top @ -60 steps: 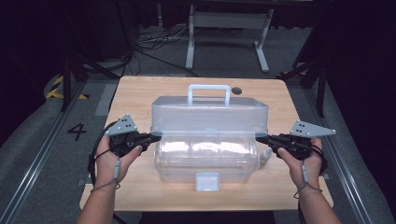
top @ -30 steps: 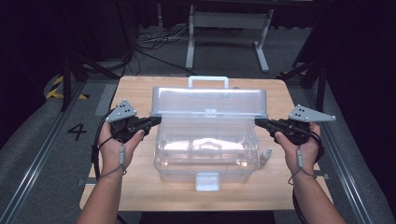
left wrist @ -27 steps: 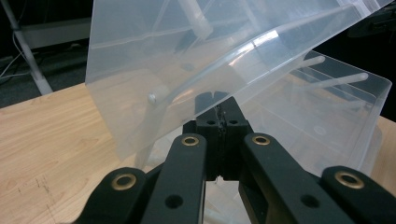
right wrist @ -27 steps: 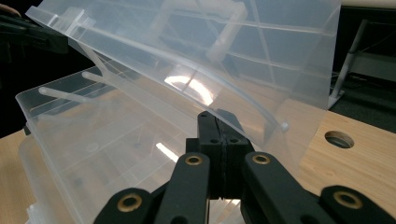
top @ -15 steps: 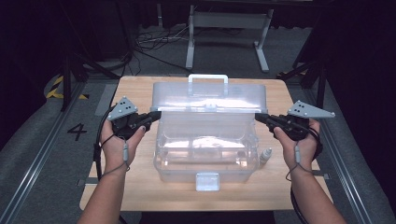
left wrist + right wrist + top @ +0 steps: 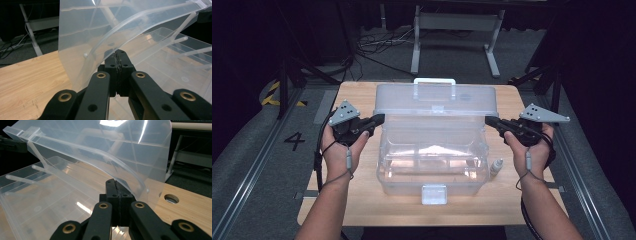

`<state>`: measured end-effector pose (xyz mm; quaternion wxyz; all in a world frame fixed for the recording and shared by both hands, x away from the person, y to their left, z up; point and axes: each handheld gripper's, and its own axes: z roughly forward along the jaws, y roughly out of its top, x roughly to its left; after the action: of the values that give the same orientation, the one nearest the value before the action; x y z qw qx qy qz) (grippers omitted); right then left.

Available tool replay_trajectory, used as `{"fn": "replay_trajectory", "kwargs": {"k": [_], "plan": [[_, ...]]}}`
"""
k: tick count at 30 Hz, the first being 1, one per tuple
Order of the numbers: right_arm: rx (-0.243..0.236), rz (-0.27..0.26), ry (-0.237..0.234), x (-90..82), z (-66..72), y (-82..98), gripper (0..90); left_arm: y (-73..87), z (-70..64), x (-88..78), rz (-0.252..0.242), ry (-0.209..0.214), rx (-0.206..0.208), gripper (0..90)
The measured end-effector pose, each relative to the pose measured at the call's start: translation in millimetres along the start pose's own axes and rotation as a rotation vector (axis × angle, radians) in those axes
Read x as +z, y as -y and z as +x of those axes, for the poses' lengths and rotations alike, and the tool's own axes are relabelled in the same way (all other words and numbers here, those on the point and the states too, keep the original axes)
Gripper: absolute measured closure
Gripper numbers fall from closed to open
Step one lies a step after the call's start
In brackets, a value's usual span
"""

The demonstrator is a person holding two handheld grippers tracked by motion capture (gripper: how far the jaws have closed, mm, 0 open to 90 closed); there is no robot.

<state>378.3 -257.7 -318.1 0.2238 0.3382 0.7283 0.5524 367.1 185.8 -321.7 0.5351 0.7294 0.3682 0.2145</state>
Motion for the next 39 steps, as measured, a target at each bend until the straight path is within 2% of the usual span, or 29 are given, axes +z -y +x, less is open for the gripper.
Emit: {"fn": "replay_trajectory", "kwargs": {"k": [4, 11, 13, 20, 23, 30, 33, 39], "plan": [[0.006, -0.003, 0.008, 2.0, -0.5, -0.6, 90.0, -0.5, -0.6, 0.9, -0.011, -0.015, 0.001, 88.6], [0.007, -0.001, 0.016, 2.8, -1.6, -0.7, 90.0, 0.6, -1.9, -2.4, -0.015, -0.008, 0.000, 87.0], [0.008, 0.000, 0.014, 3.0, -1.7, -0.7, 90.0, 1.4, -3.2, -5.8, -0.018, -0.003, 0.001, 84.7], [0.006, 0.005, 0.013, 3.5, -2.2, -1.1, 90.0, 5.4, -8.2, -22.5, -0.027, -0.037, 0.031, 80.7], [0.010, 0.006, 0.010, 4.0, -2.3, -1.2, 90.0, 6.6, -7.1, -25.5, -0.026, -0.044, 0.026, 79.3], [0.014, 0.007, 0.005, 4.7, -2.7, -2.1, 90.0, 7.7, -3.7, -24.4, -0.014, -0.103, 0.027, 73.4], [0.015, 0.007, 0.003, 5.3, -2.7, -2.5, 90.0, 7.1, -2.7, -18.4, -0.014, -0.121, 0.018, 67.5], [0.019, 0.007, -0.002, 5.4, -2.9, -2.4, 90.0, 3.5, -1.8, -6.2, -0.039, -0.178, 0.038, 53.6]]}}
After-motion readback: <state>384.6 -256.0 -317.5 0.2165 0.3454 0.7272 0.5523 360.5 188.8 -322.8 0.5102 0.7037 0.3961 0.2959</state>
